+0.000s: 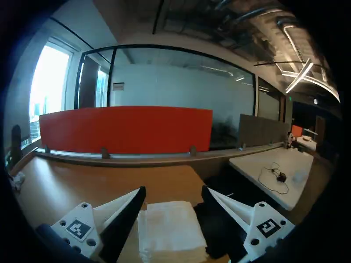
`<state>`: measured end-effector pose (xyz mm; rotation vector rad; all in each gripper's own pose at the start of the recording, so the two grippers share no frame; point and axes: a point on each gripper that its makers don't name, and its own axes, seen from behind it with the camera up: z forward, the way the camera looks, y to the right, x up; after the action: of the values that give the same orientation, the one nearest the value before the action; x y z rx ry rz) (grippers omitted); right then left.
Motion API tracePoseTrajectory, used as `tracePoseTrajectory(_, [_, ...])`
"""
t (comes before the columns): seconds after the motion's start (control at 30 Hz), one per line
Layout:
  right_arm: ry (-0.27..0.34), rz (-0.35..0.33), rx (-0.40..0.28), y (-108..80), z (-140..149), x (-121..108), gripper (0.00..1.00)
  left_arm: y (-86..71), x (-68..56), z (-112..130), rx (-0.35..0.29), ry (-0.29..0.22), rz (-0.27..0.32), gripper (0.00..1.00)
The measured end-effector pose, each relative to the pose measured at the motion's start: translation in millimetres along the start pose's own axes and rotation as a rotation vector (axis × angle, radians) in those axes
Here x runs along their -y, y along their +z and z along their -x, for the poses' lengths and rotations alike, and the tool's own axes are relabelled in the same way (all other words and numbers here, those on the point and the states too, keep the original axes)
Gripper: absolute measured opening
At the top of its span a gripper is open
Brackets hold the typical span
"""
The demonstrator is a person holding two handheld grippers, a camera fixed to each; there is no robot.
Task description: Fold towel
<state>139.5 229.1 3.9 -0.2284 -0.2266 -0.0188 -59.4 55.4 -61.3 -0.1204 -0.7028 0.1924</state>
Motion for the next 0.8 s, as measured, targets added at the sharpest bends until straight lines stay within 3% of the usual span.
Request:
tracePoseTrajectory(0.13, [0.0,-0.015,-0.008,-1.1,-2.3,6.6,0.98,-0.2,2.5,-15.4,-0.049,-0.005,-0.006,0.96])
tracePoseTrajectory(0.4, [-0.014,-0.031,-0.029,-4.0,-10.1,18.2,0.98,-6.5,13.8,-68.4,-0.193,-0.016,-0.039,0.96])
tracePoseTrajectory(0.6, [-0.007,-0.046,-0.047,-7.2,-16.8,26.7,0.98,-15.5,24.8,-108.5,-0.319,-0.063,-0.064,0.96])
tracePoseTrajectory(0.8, [0.001,-0.068,-0.063,-12.4,-24.6,38.5,0.98,-21.6,37.3,-130.0,-0.387,-0.096,-0.093,0.96])
